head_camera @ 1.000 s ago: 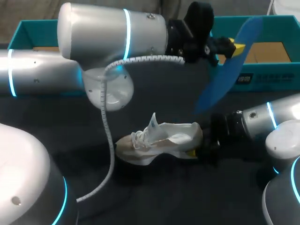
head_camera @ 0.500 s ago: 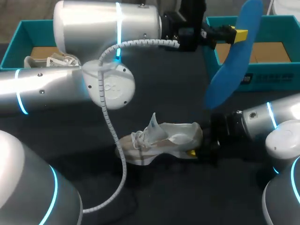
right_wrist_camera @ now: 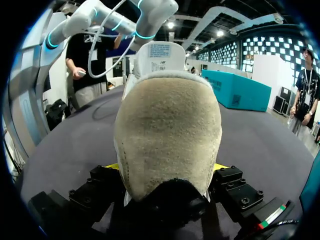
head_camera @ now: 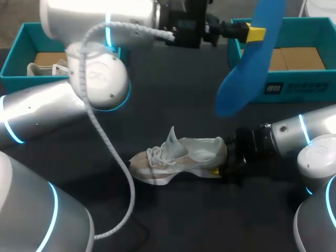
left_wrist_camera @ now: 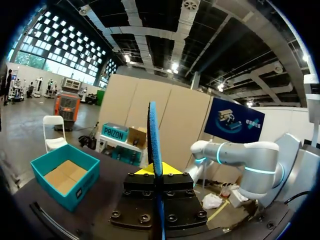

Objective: Take the shoe out of the shoebox, open the shoe tongue, remove and reinsert the insole, then place the shoe into the shoebox

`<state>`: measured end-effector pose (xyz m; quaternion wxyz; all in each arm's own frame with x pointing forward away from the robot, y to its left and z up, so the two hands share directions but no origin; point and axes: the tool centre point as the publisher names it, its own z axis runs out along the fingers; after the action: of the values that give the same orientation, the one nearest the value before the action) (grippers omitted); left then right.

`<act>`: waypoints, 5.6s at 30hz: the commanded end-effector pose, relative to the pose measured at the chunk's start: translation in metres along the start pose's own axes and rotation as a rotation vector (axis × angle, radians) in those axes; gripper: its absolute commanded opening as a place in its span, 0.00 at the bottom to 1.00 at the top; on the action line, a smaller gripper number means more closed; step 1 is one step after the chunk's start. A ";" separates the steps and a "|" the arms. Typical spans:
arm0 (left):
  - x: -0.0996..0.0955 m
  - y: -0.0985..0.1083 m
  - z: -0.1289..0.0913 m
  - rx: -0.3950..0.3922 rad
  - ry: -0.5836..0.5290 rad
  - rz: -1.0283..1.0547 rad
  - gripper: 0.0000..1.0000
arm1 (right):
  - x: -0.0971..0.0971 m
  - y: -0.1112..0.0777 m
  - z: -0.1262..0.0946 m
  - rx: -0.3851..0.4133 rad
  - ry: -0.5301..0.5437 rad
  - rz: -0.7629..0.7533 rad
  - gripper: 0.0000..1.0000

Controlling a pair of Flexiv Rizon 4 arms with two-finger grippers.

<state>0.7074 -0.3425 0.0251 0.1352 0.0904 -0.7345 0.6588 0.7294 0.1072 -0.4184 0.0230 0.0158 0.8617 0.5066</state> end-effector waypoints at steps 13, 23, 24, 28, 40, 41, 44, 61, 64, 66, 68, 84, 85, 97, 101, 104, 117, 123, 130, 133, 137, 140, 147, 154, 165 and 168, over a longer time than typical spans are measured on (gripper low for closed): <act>0.043 -0.006 -0.089 0.164 0.174 -0.067 0.00 | 0.001 0.001 0.000 0.003 -0.001 0.000 0.00; 0.059 -0.010 -0.121 0.255 0.154 -0.152 0.00 | 0.001 0.001 0.000 0.003 -0.001 0.000 0.00; 0.060 -0.010 -0.122 0.258 0.145 -0.168 0.00 | 0.001 0.001 0.000 0.003 -0.001 0.000 0.00; 0.061 -0.010 -0.123 0.259 0.142 -0.172 0.00 | 0.001 0.001 0.000 0.003 -0.001 0.000 0.00; 0.061 -0.010 -0.123 0.259 0.142 -0.172 0.00 | 0.001 0.001 0.000 0.003 -0.001 0.000 0.00; 0.063 -0.009 -0.122 0.273 0.169 -0.243 0.00 | 0.001 0.001 0.000 0.003 -0.001 0.000 0.00; 0.076 -0.012 -0.120 0.318 0.216 -0.399 0.00 | 0.001 0.001 0.000 0.003 -0.001 0.000 0.00; 0.096 0.004 -0.130 0.164 0.209 -0.667 0.00 | 0.001 0.001 0.000 0.003 -0.001 0.000 0.00; 0.096 0.007 -0.131 0.190 0.211 -0.670 0.00 | 0.001 0.001 0.000 0.003 -0.001 0.000 0.00; 0.097 0.008 -0.132 0.201 0.212 -0.669 0.00 | 0.001 0.001 0.000 0.003 -0.001 0.000 0.00; 0.099 0.009 -0.131 0.219 0.224 -0.668 0.00 | 0.001 0.001 0.000 0.003 -0.001 0.000 0.00; 0.100 0.023 -0.117 0.259 0.251 -0.695 0.00 | 0.001 0.001 0.000 0.003 -0.001 0.000 0.00; 0.100 0.022 -0.117 0.260 0.252 -0.694 0.00 | 0.001 0.001 0.000 0.003 -0.001 0.000 0.00; 0.099 0.022 -0.117 0.260 0.251 -0.693 0.00 | 0.001 0.001 0.000 0.003 -0.001 0.000 0.01; 0.099 0.022 -0.117 0.260 0.251 -0.693 0.00 | 0.001 0.001 0.000 0.003 -0.001 0.000 1.00; 0.099 0.022 -0.117 0.260 0.251 -0.693 0.00 | 0.001 0.001 0.000 0.003 -0.001 0.000 1.00; 0.099 0.022 -0.117 0.260 0.251 -0.693 0.00 | 0.005 0.013 -0.029 0.064 -0.064 0.011 1.00; 0.099 0.022 -0.117 0.260 0.251 -0.693 0.00 | 0.007 0.017 -0.040 0.132 -0.056 0.037 1.00; 0.099 0.022 -0.117 0.260 0.251 -0.693 0.00 | 0.006 0.022 -0.051 0.196 -0.046 0.064 1.00; 0.099 0.022 -0.117 0.260 0.251 -0.693 0.00 | 0.006 0.031 -0.060 0.259 -0.052 0.077 1.00; 0.099 0.022 -0.117 0.260 0.251 -0.693 0.00 | 0.006 0.042 -0.068 0.353 -0.039 0.095 1.00; 0.099 0.022 -0.117 0.260 0.251 -0.693 0.00 | 0.006 0.046 -0.074 0.407 -0.032 0.113 1.00; 0.099 0.022 -0.117 0.260 0.251 -0.693 0.00 | 0.007 0.060 -0.088 0.558 -0.021 0.109 1.00; 0.099 0.022 -0.117 0.260 0.251 -0.693 0.00 | 0.009 0.074 -0.094 0.652 -0.010 0.103 1.00; 0.099 0.022 -0.117 0.260 0.251 -0.693 0.00 | 0.009 0.089 -0.093 0.766 0.013 0.136 1.00; 0.099 0.022 -0.117 0.260 0.251 -0.693 0.00 | 0.009 0.089 -0.093 0.766 0.013 0.136 1.00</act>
<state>0.6162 -0.2174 0.0476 0.4265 0.2679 -0.5492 0.6668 0.7138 0.0662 -0.2967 -0.0172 0.0779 0.9712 0.2245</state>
